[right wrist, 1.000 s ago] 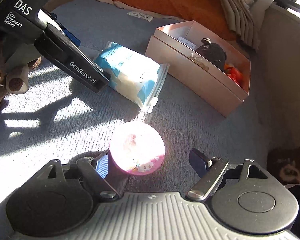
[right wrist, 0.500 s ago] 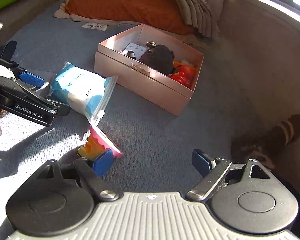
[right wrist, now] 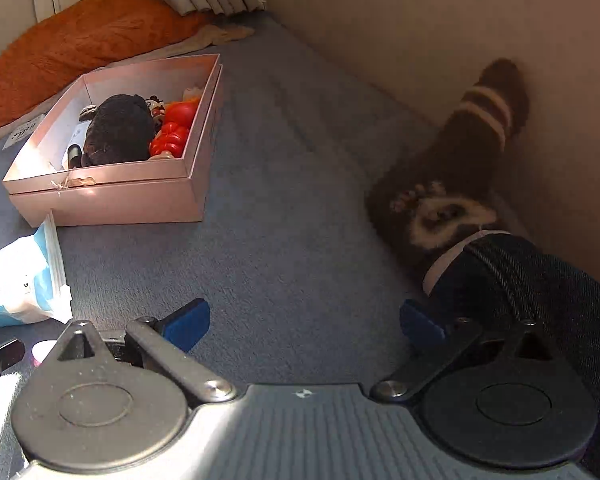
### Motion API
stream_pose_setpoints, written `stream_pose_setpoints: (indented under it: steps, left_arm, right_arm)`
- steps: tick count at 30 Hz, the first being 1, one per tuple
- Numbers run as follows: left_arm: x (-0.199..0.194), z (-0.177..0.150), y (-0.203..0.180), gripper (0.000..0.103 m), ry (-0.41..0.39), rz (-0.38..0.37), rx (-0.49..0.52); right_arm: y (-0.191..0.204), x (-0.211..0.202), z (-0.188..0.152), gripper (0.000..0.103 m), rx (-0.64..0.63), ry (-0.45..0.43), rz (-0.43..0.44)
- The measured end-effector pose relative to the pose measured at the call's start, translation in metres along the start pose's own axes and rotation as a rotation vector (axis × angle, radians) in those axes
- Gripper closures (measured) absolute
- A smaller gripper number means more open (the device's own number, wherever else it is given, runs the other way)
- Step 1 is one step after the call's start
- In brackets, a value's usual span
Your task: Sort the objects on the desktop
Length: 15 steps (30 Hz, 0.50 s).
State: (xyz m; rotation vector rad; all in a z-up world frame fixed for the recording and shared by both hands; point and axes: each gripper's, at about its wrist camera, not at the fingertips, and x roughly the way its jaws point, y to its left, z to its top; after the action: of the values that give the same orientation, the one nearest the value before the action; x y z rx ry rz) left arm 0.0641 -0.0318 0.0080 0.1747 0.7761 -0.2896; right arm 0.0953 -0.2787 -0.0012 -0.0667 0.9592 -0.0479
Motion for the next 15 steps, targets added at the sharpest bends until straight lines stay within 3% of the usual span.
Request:
stream_pose_setpoints:
  steps: [3,9,12,15]
  left_arm:
    - [0.018,0.003,-0.005,0.003,0.033,-0.031,0.035]
    - [0.025,0.006,-0.01,0.007,0.011,-0.013,0.045]
    - [0.025,0.002,-0.008,0.019,0.007,0.032,0.051]
    - [0.03,-0.002,-0.001,0.023,0.036,0.101,0.035]
  right_arm:
    - [0.002,0.002,-0.002,0.002,-0.011,-0.001,-0.018]
    - [0.017,0.008,-0.013,0.001,-0.079,0.016,-0.032]
    - [0.023,0.014,-0.017,0.001,-0.102,0.039,-0.04]
    - [0.027,0.016,-0.02,0.001,-0.12,0.045,-0.048]
